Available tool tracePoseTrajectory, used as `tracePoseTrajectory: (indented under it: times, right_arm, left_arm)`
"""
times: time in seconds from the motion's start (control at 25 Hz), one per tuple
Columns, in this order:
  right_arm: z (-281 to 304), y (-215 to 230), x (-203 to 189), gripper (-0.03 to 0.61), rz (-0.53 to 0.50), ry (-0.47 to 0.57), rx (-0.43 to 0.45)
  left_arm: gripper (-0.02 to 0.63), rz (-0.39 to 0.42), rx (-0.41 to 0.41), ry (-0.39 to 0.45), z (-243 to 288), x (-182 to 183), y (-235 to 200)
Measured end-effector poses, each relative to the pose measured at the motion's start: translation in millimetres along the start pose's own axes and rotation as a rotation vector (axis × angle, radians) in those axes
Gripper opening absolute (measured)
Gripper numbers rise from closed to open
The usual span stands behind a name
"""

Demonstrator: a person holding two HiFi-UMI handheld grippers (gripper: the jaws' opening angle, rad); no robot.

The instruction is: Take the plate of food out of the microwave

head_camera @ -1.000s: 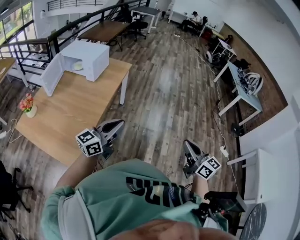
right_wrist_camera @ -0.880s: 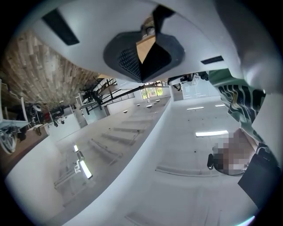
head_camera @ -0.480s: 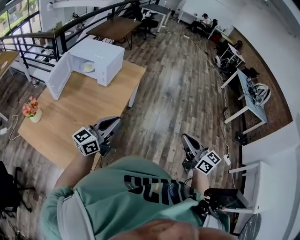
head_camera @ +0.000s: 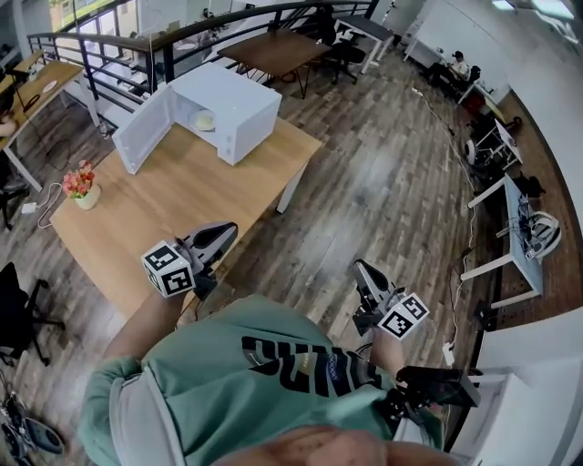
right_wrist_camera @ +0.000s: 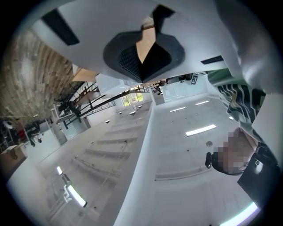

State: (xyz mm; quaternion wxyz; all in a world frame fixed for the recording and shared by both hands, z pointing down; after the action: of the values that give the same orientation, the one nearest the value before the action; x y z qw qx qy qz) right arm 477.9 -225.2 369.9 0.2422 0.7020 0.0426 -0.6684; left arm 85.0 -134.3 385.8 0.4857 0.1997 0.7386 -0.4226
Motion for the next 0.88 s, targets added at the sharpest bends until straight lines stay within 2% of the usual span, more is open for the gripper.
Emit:
tracePoseTrajectory:
  times: [0.24, 0.44, 0.68, 0.88]
  right_arm:
    - [10, 82, 25, 0.006, -0.007, -0.018, 0.144]
    - [11, 139, 43, 0.006, -0.011, -0.023, 0.242]
    - [35, 177, 44, 0.006, -0.008, -0.062, 0.341]
    - [71, 191, 47, 0.006, -0.006, -0.091, 0.393]
  left_arm:
    - [-0.006, 0.026, 0.124, 0.049, 49, -9, 17]
    - [-0.006, 0.057, 0.217, 0.056, 88, -20, 33]
    - [-0.006, 0.033, 0.31, 0.069, 113, -28, 26]
    - [-0.006, 0.006, 0.344, 0.081, 120, -29, 1]
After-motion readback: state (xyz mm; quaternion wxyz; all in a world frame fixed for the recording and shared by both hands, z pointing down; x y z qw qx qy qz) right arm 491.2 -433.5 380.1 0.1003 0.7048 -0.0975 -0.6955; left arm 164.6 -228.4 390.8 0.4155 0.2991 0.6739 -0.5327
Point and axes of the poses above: the fingertips, and each gripper's own axes: z forward along the fingers, y to its right, x out of its top, the point moved 8 cm from there along -z, backward along the fingers, and after that the axes turned 2 degrees about -z, right-handed, at the moved point
